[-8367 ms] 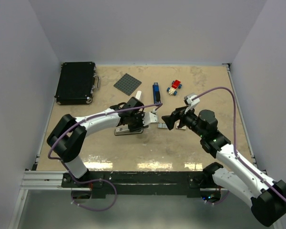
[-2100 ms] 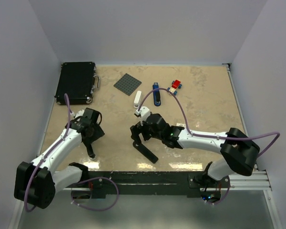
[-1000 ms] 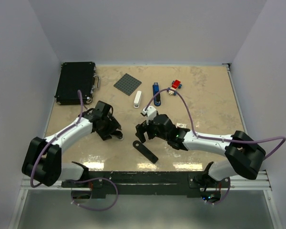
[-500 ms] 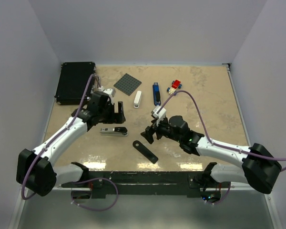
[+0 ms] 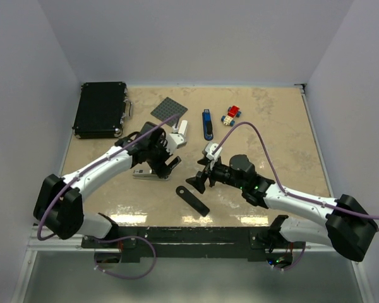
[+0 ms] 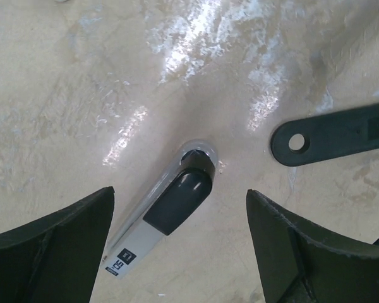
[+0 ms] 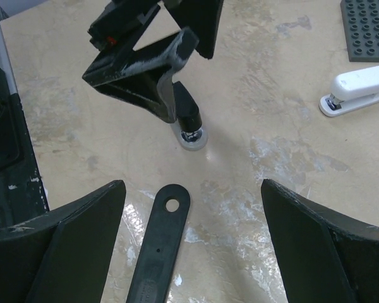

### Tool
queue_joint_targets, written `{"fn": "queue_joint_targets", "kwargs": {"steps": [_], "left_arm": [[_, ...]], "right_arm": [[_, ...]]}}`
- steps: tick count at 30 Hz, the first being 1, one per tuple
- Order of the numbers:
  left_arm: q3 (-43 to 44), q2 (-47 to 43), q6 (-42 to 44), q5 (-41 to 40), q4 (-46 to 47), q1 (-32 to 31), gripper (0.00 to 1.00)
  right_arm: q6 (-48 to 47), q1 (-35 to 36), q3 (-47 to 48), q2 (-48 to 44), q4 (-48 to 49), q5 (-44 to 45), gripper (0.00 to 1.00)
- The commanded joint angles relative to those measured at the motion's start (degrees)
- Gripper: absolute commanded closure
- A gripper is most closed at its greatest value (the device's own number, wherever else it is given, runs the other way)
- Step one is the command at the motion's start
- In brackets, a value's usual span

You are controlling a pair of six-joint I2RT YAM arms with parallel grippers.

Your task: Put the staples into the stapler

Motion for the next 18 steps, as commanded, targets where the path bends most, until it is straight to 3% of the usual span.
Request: {"fn": "queue_joint_targets", "kwargs": {"steps": [1, 10, 13, 16, 18], "left_arm": [[0.00, 2.71, 8.50, -2.58, -0.52, -2.52, 0.13], [0.18, 10.62, 9.73, -9.98, -0.52, -4.64, 0.28], [0.62, 11.85, 9.82, -11.56, -0.61, -4.99, 0.40], [0.88, 12.12, 10.08, -10.77, -0.08, -5.34, 0.60], [1.41, 11.68, 10.43, -10.33, -0.43, -5.34, 0.81]], "right_arm": [[-0.76, -0.19, -0.43, -1.14, 2.27, -1.09, 0.07], [-1.37, -0.45, -0.69, -1.23, 2.27, -1.18, 0.07], [-1.37, -0.63, -0.87, -1.14, 2.45, -1.35, 0.07], [-1.37, -0.81, -1.13, -1.14, 2.71, -1.61, 0.07], [-1.46, -0.98, -1.22, -1.14, 2.80, -2.23, 0.07]]}}
